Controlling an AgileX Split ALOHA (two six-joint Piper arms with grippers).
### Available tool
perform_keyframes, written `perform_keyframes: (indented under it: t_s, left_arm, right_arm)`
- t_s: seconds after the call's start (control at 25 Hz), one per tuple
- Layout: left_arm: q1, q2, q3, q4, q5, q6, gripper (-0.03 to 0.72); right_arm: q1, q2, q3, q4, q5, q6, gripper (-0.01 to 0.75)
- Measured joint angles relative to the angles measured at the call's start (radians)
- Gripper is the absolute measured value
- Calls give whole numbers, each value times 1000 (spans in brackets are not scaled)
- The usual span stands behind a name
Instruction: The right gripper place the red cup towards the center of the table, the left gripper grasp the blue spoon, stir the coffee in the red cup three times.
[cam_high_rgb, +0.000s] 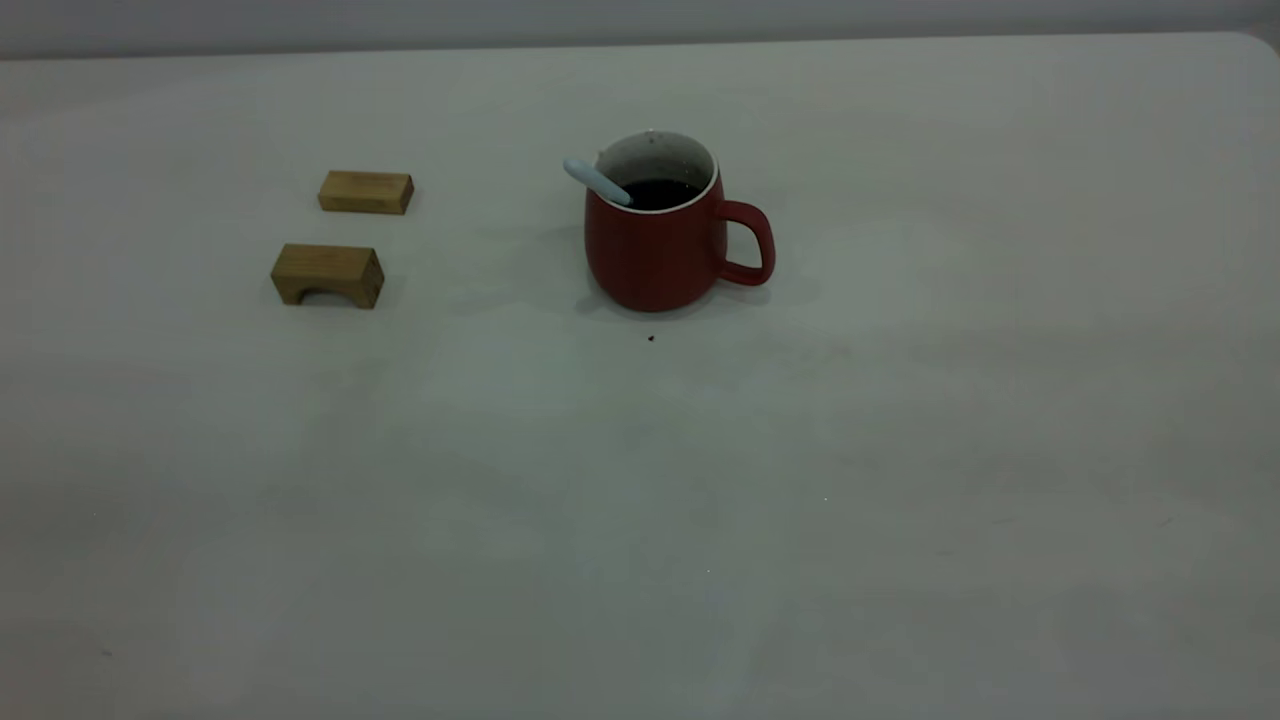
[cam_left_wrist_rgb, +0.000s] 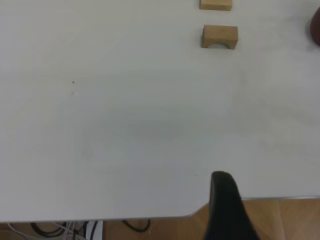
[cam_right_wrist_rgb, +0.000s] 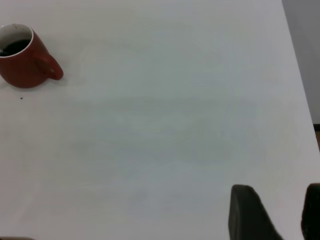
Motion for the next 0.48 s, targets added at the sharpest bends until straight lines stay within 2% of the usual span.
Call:
perform_keyframes:
  t_s: [0.48]
  left_arm:
    - [0,-29,2,11,1,3,515]
  right_arm:
    - [0,0,0,0,0,0,300]
